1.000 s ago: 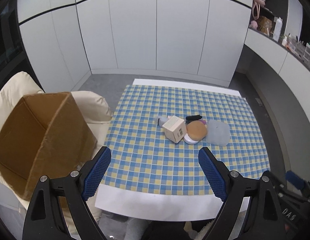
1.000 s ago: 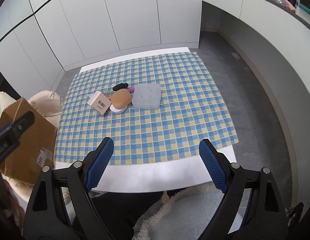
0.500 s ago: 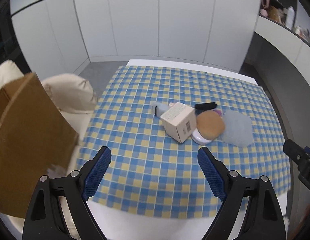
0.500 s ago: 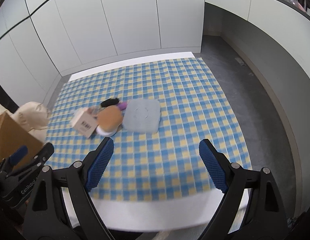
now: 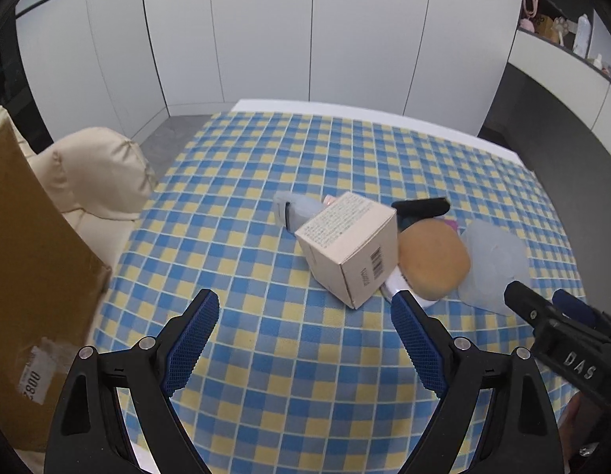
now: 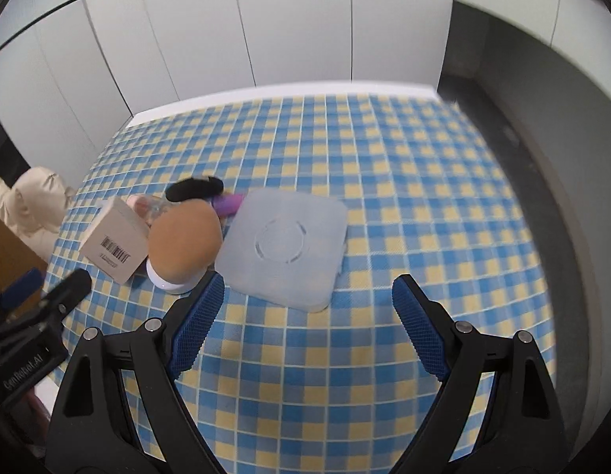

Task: Organize objects
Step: 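Reach the left tool to the tan puff while the right tool reaches the clear container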

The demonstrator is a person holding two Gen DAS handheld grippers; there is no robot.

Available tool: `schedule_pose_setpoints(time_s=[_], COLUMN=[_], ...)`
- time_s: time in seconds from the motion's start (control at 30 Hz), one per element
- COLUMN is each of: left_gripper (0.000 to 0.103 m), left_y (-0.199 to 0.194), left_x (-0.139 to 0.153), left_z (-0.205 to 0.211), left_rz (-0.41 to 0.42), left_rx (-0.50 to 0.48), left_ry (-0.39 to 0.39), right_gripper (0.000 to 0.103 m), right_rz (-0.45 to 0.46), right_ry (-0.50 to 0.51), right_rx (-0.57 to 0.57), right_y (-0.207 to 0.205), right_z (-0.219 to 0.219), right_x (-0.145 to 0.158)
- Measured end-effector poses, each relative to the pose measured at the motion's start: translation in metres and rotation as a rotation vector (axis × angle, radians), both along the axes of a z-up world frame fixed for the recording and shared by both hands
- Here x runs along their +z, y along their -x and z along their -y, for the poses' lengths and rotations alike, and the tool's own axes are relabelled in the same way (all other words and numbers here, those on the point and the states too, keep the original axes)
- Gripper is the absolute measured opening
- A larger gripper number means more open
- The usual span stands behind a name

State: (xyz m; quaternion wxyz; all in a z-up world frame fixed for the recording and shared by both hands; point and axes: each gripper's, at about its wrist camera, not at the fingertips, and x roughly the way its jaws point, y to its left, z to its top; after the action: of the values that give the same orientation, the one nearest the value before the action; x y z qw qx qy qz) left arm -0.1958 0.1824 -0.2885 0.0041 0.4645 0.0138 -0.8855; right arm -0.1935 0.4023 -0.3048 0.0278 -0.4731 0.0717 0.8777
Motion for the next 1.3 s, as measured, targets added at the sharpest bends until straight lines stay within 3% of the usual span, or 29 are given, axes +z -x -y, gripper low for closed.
schedule_pose_setpoints(time_s=[0.17, 0.27, 0.5, 0.83, 1.1, 1.3], left_gripper=[0.089, 0.089, 0.089, 0.090, 0.092, 0.094], left_y=[0.009, 0.008, 0.010, -0.003, -0.001, 0.019], left_x=[-0.012, -0.016, -0.022, -0.007, -0.013, -0.029], left_z=[0.004, 0.007, 0.006, -0.029, -0.077, -0.116], left_rz=[0.015, 0.017, 0.023, -0.061, -0.040, -0.005], left_rx=[0.040, 0.055, 0.053, -0.080, -0.188, -0.193], left_ry=[-0.015, -0.019, -0.031, 0.029, 0.042, 0.080], right_gripper=[0.089, 0.089, 0.089, 0.085, 0.085, 0.085], right_rz=[0.021, 0.044, 0.087, 0.082, 0.059, 0.035], right_ry=[0.152, 0.193, 0.078, -0.042, -0.064, -0.029], right_rx=[-0.071, -0.127, -0.153, -0.121, -0.161, -0.214], right_y=[0.021, 0.039, 0.053, 0.044, 0.018, 0.008], right_z=[-0.003, -0.001, 0.019, 0.024, -0.037, -0.079], right_x=[-0.017, -0.028, -0.041, -0.044, -0.012, -0.004])
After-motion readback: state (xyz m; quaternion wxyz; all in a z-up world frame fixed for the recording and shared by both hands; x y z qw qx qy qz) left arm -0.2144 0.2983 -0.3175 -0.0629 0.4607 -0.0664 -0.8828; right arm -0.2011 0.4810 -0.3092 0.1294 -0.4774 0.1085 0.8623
